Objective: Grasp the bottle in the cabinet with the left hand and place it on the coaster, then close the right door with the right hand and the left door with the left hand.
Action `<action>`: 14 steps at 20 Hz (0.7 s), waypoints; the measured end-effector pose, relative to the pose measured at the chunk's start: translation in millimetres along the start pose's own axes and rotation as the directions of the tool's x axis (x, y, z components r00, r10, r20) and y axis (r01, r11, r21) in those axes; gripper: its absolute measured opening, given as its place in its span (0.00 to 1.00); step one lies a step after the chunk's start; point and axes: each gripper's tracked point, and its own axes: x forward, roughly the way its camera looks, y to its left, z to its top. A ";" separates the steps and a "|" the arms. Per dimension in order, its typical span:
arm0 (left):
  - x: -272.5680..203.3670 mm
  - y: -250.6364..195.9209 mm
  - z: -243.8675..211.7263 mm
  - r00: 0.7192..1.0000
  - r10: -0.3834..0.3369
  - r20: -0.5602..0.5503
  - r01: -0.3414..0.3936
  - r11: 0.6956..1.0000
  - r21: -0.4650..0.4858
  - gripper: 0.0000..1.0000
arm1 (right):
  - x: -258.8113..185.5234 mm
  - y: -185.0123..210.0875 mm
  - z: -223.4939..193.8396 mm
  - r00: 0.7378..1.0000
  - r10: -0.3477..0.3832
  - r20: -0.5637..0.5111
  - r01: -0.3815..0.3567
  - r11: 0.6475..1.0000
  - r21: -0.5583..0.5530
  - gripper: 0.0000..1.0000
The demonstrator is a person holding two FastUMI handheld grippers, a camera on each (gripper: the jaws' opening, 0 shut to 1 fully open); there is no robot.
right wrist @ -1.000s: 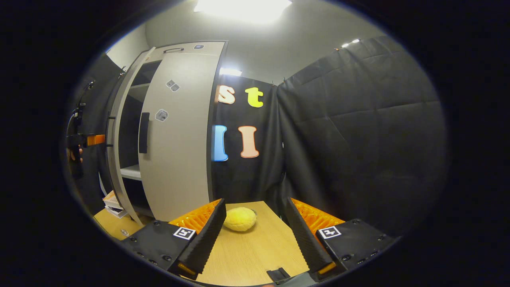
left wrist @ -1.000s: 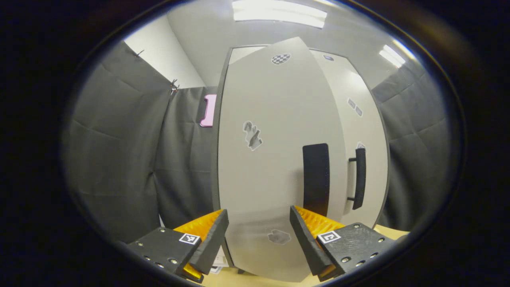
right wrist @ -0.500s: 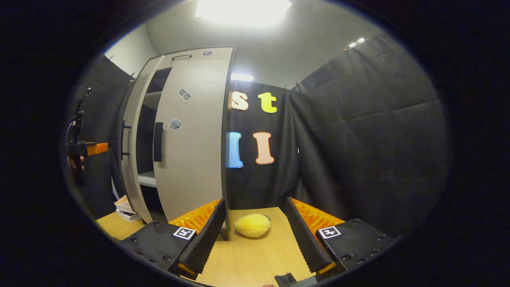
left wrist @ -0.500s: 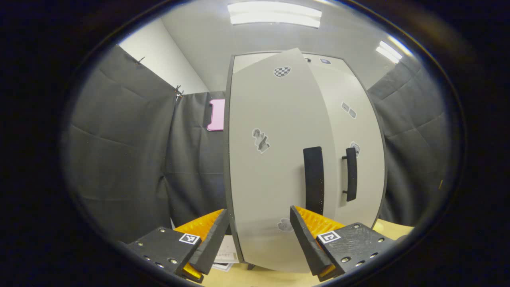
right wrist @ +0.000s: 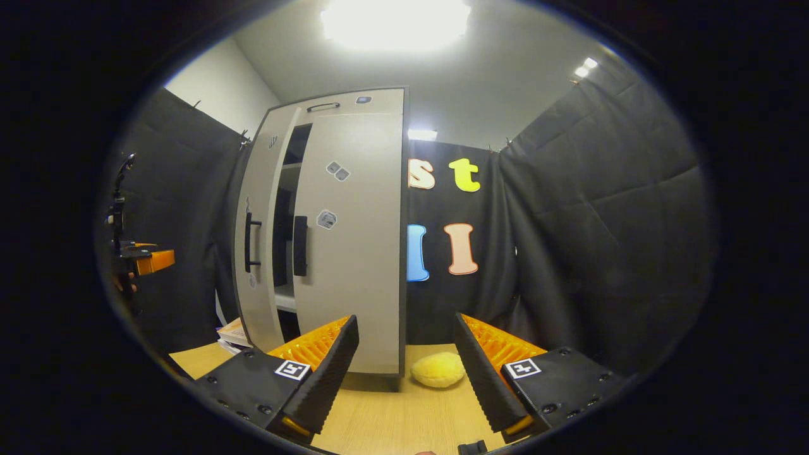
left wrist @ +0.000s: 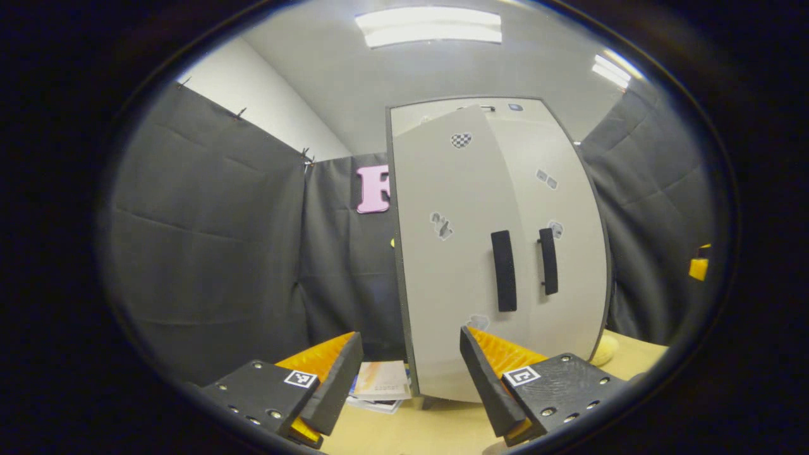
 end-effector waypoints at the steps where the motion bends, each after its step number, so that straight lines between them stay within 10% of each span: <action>1: -6.9 5.4 -3.1 1.000 0.003 -0.007 -0.003 1.000 0.002 0.91 | -2.3 4.0 2.0 1.000 0.006 0.005 -0.006 1.000 0.006 0.96; 14: -66.7 58.7 -11.2 1.000 0.012 0.015 -0.012 1.000 0.010 0.98 | -40.3 58.2 21.0 0.998 0.031 0.059 -0.031 1.000 0.000 0.96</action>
